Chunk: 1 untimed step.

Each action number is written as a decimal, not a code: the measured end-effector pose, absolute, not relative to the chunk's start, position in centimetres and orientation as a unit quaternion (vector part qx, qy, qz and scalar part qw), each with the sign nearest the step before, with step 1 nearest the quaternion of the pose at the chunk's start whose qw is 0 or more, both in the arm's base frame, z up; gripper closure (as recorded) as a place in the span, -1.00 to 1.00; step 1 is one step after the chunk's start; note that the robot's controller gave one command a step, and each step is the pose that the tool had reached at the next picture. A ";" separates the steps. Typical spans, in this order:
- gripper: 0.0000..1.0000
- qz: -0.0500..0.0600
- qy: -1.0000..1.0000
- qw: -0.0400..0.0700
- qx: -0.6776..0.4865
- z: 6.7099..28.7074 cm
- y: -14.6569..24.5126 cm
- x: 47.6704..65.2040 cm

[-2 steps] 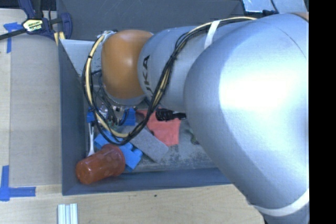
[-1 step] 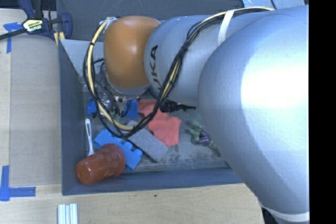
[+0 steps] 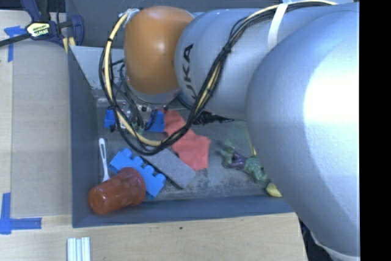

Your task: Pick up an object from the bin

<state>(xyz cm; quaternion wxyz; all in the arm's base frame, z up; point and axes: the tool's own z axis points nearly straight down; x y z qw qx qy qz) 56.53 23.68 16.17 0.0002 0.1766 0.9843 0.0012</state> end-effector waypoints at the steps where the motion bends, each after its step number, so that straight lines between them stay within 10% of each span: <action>1: 1.00 0.001 0.984 0.000 0.177 19.9 23.7 56.6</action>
Offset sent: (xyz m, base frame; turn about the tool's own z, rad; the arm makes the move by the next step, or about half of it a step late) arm 0.0001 -0.0004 0.0292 -0.0001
